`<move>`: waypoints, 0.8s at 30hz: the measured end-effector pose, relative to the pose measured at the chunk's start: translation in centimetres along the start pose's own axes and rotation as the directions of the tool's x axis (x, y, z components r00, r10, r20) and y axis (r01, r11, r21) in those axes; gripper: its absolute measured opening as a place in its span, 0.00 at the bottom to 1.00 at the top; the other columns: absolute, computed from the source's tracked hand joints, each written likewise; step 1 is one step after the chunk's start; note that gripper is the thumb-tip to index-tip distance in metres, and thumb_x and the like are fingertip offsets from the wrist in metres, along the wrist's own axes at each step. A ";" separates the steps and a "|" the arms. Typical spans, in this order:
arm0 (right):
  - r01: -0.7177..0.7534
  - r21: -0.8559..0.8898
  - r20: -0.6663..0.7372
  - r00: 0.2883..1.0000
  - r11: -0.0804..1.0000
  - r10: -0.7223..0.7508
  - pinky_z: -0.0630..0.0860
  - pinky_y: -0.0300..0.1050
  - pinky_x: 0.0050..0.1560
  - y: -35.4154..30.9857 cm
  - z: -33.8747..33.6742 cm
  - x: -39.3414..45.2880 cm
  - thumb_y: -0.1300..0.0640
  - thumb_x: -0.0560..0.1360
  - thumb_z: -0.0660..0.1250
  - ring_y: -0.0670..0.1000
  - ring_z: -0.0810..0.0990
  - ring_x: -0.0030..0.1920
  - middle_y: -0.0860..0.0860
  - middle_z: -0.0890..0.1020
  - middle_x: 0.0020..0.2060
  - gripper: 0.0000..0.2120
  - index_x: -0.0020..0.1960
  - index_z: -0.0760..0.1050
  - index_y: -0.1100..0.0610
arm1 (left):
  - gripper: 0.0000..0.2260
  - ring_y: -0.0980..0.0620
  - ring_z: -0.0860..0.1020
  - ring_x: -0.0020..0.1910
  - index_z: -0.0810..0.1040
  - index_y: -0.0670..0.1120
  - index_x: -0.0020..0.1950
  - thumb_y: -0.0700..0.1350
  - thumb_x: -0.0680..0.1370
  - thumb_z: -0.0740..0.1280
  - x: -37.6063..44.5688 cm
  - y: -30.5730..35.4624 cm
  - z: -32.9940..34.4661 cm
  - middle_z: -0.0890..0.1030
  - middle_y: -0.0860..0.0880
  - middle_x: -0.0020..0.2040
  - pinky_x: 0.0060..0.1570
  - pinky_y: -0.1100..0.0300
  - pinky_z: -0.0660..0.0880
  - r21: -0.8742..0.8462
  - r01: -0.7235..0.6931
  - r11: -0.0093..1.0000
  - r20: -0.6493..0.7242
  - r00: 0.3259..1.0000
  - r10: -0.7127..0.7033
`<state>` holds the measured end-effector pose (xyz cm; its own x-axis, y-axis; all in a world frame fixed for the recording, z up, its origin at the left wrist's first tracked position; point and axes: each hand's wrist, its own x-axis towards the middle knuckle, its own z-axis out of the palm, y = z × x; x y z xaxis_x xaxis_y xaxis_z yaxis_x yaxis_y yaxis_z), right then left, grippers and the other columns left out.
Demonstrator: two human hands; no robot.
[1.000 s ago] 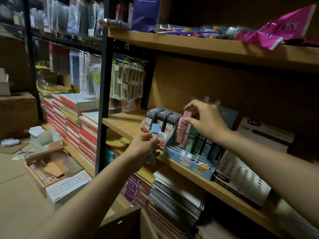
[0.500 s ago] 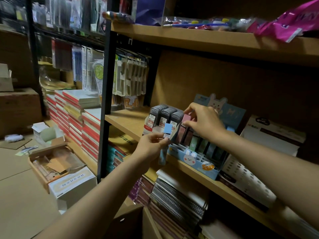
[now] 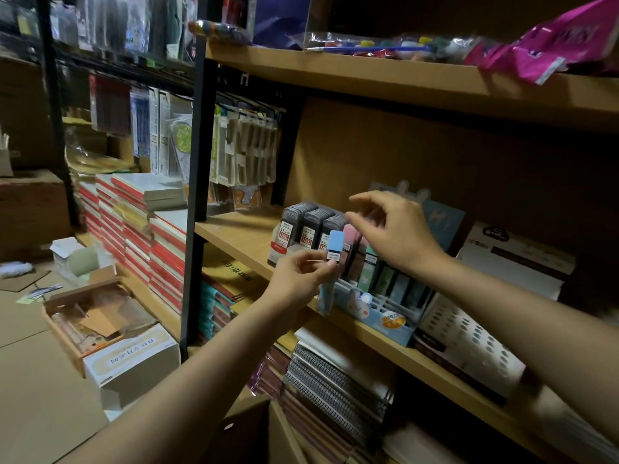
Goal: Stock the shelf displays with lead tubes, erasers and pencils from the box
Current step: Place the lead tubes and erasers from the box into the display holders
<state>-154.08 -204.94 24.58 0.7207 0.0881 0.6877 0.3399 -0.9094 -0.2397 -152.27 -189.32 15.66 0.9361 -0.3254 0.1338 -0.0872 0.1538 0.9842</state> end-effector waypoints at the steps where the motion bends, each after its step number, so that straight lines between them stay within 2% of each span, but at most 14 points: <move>1: -0.033 0.027 0.059 0.998 0.999 0.032 0.75 0.37 0.43 -0.4 -0.5 -0.4 0.48 0.74 0.72 0.41 0.78 0.39 0.44 0.81 0.43 0.15 0.59 0.79 0.51 | 0.09 0.50 0.81 0.53 0.79 0.45 0.59 0.42 0.78 0.67 0.0 0.2 0.3 0.84 0.46 0.51 0.53 0.52 0.78 -0.002 -0.022 1.000 0.015 1.000 0.022; 3: -0.100 0.032 0.176 0.980 0.994 0.093 0.78 0.35 0.42 -0.7 -1.2 -1.5 0.48 0.72 0.73 0.39 0.80 0.41 0.42 0.82 0.43 0.15 0.57 0.77 0.48 | 0.07 0.56 0.83 0.45 0.79 0.45 0.56 0.41 0.78 0.67 -0.1 0.5 1.0 0.85 0.50 0.46 0.42 0.60 0.78 -0.034 -0.060 0.998 0.070 0.996 0.063; 4: -0.126 0.039 0.201 0.973 0.991 0.116 0.79 0.35 0.43 -0.7 -1.6 -1.9 0.50 0.71 0.75 0.40 0.81 0.42 0.43 0.82 0.44 0.14 0.55 0.77 0.48 | 0.07 0.58 0.83 0.43 0.79 0.45 0.55 0.41 0.78 0.67 -0.3 0.8 1.4 0.85 0.51 0.43 0.41 0.62 0.77 -0.048 -0.078 0.996 0.099 0.992 0.082; 6: -0.173 0.059 0.202 0.967 0.983 0.158 0.81 0.36 0.44 -0.6 -2.8 -2.5 0.54 0.70 0.76 0.41 0.82 0.43 0.44 0.82 0.44 0.13 0.52 0.78 0.48 | 0.07 0.60 0.82 0.42 0.79 0.45 0.55 0.41 0.78 0.68 -0.6 1.3 2.3 0.85 0.52 0.42 0.41 0.64 0.77 -0.047 -0.127 0.991 0.139 0.981 0.132; 8: -0.224 0.065 0.177 0.962 0.972 0.210 0.82 0.43 0.47 -0.1 -4.8 -2.7 0.56 0.70 0.77 0.44 0.83 0.44 0.46 0.82 0.43 0.13 0.51 0.78 0.50 | 0.09 0.59 0.81 0.49 0.77 0.45 0.58 0.43 0.78 0.68 -1.0 1.6 3.3 0.84 0.52 0.49 0.46 0.63 0.78 0.066 -0.233 0.970 0.144 0.964 0.221; 10: -0.262 0.043 0.140 0.957 0.964 0.254 0.83 0.48 0.47 0.9 -7.2 -3.0 0.56 0.69 0.77 0.46 0.84 0.42 0.48 0.83 0.43 0.14 0.51 0.77 0.51 | 0.14 0.57 0.78 0.55 0.75 0.46 0.63 0.46 0.78 0.68 -1.3 1.4 4.1 0.79 0.50 0.56 0.55 0.60 0.77 0.322 -0.398 0.859 0.179 0.917 0.358; 12: -0.261 -0.011 0.090 0.961 0.965 0.261 0.83 0.49 0.46 2.0 -9.4 -3.6 0.56 0.69 0.77 0.46 0.84 0.41 0.47 0.84 0.42 0.13 0.50 0.78 0.51 | 0.18 0.55 0.72 0.60 0.72 0.47 0.66 0.50 0.78 0.67 -1.8 0.6 4.6 0.73 0.49 0.62 0.61 0.59 0.73 0.541 -0.544 0.641 0.298 0.837 0.459; 14: -0.245 -0.057 0.051 0.967 0.968 0.248 0.82 0.45 0.45 2.9 -10.4 -4.5 0.57 0.69 0.77 0.45 0.83 0.42 0.46 0.83 0.42 0.13 0.50 0.77 0.52 | 0.23 0.52 0.64 0.68 0.67 0.52 0.71 0.57 0.78 0.65 -2.2 -0.7 5.1 0.66 0.48 0.69 0.68 0.56 0.66 0.654 -0.600 0.461 0.447 0.798 0.404; 16: -0.217 -0.085 0.020 0.976 0.973 0.219 0.79 0.32 0.40 3.5 -10.3 -5.5 0.58 0.70 0.77 0.41 0.82 0.41 0.44 0.82 0.41 0.12 0.48 0.76 0.52 | 0.28 0.48 0.53 0.75 0.57 0.61 0.75 0.65 0.77 0.60 -2.5 -2.2 5.4 0.56 0.50 0.76 0.74 0.47 0.54 0.751 -0.583 0.310 0.524 0.812 0.258; 18: -0.193 -0.086 0.003 0.981 0.978 0.194 0.77 0.29 0.38 3.9 -9.5 -6.2 0.59 0.71 0.76 0.39 0.81 0.40 0.43 0.82 0.40 0.11 0.48 0.76 0.53 | 0.31 0.46 0.42 0.77 0.47 0.68 0.75 0.70 0.76 0.55 -2.5 -3.6 5.6 0.45 0.50 0.79 0.71 0.45 0.39 0.802 -0.570 0.178 0.546 0.821 0.165; 20: -0.178 -0.084 -0.004 0.984 0.980 0.178 0.76 0.31 0.38 4.2 -8.7 -6.6 0.59 0.72 0.75 0.40 0.81 0.40 0.45 0.81 0.40 0.10 0.48 0.75 0.53 | 0.31 0.44 0.35 0.76 0.42 0.70 0.74 0.72 0.75 0.51 -2.5 -4.4 5.5 0.39 0.48 0.79 0.66 0.45 0.30 0.815 -0.572 0.094 0.560 0.819 0.126; 24: -0.154 -0.097 -0.003 0.988 0.983 0.155 0.72 0.30 0.39 4.7 -7.5 -6.8 0.60 0.72 0.74 0.41 0.79 0.41 0.46 0.80 0.40 0.10 0.49 0.75 0.54 | 0.31 0.43 0.32 0.76 0.41 0.70 0.74 0.72 0.75 0.51 -2.4 -4.9 5.3 0.39 0.46 0.79 0.67 0.45 0.30 0.815 -0.578 0.027 0.572 0.812 0.116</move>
<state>-161.93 -212.85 23.90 0.7630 -0.0549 0.6441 0.1645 -0.9471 -0.2756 -155.88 -194.24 11.18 0.5550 -0.7800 0.2892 -0.8216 -0.5684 0.0435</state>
